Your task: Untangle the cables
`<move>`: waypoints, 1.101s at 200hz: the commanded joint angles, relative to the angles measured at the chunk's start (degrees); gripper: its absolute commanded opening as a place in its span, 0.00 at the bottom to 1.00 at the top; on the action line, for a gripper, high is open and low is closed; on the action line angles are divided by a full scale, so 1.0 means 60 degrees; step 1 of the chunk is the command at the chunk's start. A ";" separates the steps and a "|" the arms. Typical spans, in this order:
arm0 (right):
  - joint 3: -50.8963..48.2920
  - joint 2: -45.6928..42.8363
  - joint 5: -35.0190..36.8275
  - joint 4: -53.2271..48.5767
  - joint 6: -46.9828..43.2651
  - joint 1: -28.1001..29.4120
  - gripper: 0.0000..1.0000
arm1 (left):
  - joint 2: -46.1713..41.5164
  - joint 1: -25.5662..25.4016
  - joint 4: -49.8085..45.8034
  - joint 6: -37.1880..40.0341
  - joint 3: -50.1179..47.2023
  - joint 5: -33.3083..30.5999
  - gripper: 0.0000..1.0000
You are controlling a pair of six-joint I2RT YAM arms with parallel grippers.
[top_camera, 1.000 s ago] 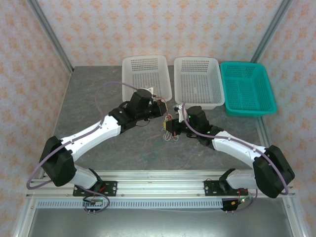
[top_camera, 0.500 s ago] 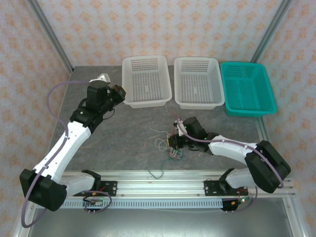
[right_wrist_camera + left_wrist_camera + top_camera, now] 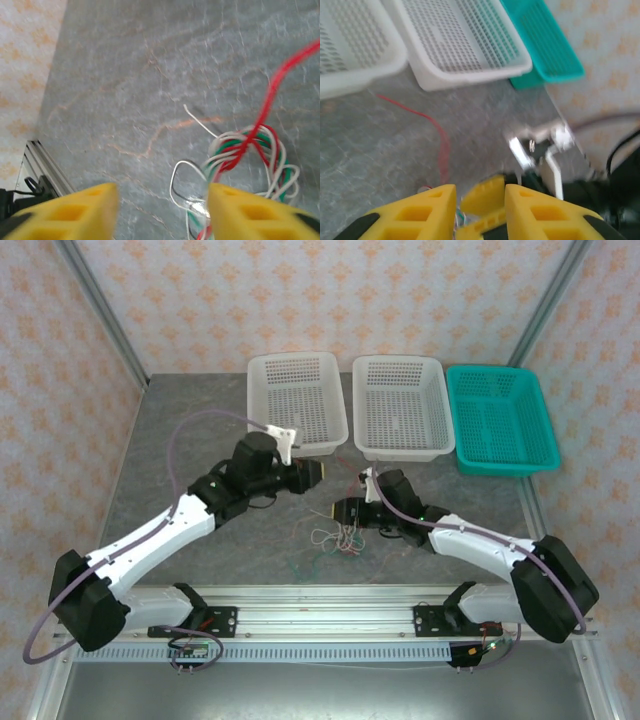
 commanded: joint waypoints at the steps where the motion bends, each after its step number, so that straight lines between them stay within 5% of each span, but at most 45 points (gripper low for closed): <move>1: 0.0631 -0.0305 0.0822 -0.0298 0.1028 -0.0125 0.59 | -0.0300 0.0017 0.0473 0.0827 -0.0865 0.0063 0.36; 37: 0.0803 -0.1759 0.2139 -0.2181 0.1583 -0.0903 0.61 | -0.0242 -0.0228 0.0744 0.0642 -0.1482 -0.0454 0.43; 63: 0.0749 -0.2304 0.3054 -0.3369 0.1929 -0.1646 0.62 | 0.0773 -0.0619 0.0493 -0.1031 -0.1309 -0.1455 0.47; 109: 0.0543 -0.2180 0.2585 -0.2842 0.2082 -0.1830 0.62 | 0.2923 -0.1836 0.1018 -0.3355 -0.0683 -0.1877 0.66; 138: 0.0822 -0.1771 0.1979 -0.2719 0.1927 -0.1818 0.61 | 0.3925 -0.1955 0.1407 -0.3744 -0.0779 -0.2414 0.66; 153: 0.0959 -0.1550 0.1633 -0.2723 0.1790 -0.1817 0.61 | 0.4191 -0.1971 0.1493 -0.3649 -0.0784 -0.2596 0.57; 184: 0.1170 -0.1118 0.1205 -0.2498 0.1694 -0.1652 0.60 | 0.4514 -0.1965 0.1897 -0.3541 -0.0744 -0.2269 0.00; 220: 0.1569 -0.0366 0.1020 -0.2157 0.1753 -0.1229 0.61 | 0.4103 -0.1993 0.3261 -0.3063 -0.1497 -0.1481 0.00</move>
